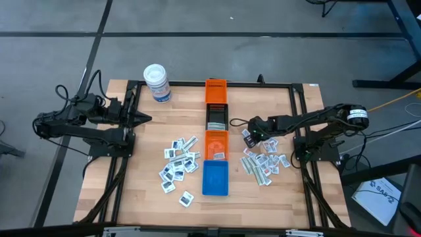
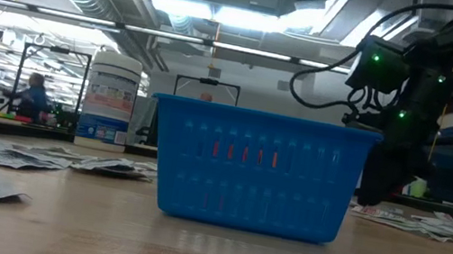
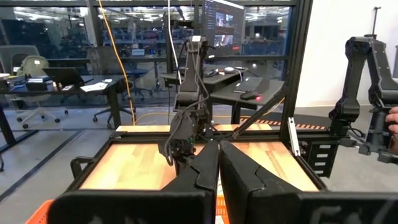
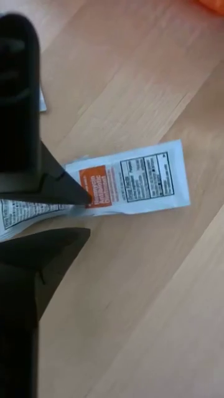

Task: Pick & Place First Aid Supplies
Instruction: Put the orange ointment pack into the bottom orange bin

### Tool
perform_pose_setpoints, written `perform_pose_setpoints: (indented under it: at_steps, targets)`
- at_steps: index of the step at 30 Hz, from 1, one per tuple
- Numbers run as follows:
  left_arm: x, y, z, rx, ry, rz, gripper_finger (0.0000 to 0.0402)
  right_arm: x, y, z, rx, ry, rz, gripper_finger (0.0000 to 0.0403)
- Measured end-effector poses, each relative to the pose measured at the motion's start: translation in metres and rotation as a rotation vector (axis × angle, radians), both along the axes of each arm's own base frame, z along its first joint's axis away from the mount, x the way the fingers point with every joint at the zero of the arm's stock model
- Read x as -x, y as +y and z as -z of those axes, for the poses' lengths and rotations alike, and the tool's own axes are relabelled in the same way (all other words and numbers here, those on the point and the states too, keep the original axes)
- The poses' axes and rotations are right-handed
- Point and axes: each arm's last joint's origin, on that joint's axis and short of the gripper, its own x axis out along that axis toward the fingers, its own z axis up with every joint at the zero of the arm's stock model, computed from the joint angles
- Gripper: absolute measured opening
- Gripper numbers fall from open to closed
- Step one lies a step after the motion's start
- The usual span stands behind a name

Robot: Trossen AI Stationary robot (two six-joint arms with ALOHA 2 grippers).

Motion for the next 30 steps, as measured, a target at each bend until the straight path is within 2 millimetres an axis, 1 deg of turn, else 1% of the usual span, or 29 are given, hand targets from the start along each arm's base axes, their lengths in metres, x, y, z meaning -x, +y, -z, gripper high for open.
perform_pose_setpoints:
  at_steps: [4, 6, 10, 13, 23, 27, 30]
  targets:
    - [0.0, 0.0, 0.0, 0.0, 0.0, 0.0, 0.0012, -0.001, 0.0, 0.0, 0.005, -0.009, 0.0, 0.002]
    - [0.0, 0.0, 0.0, 0.0, 0.0, 0.0, 0.0011, -0.001, 0.0, -0.001, 0.008, -0.013, -0.008, 0.0006]
    - [0.0, 0.0, 0.0, 0.0, 0.0, 0.0, 0.0008, -0.001, 0.0, -0.001, 0.012, -0.008, -0.02, 0.0009]
    - [0.0, 0.0, 0.0, 0.0, 0.0, 0.0, 0.0009, -0.003, -0.001, -0.004, 0.016, 0.005, -0.029, 0.0004]
    - [0.0, 0.0, 0.0, 0.0, 0.0, 0.0, 0.001, -0.021, -0.005, -0.032, 0.098, -0.042, -0.08, 0.0003]
    - [0.0, 0.0, 0.0, 0.0, 0.0, 0.0, 0.0008, -0.019, -0.003, -0.028, 0.05, -0.048, -0.089, 0.0002]
    - [0.0, 0.0, 0.0, 0.0, 0.0, 0.0, 0.001, -0.017, 0.001, -0.02, 0.003, -0.028, -0.096, 0.0002]
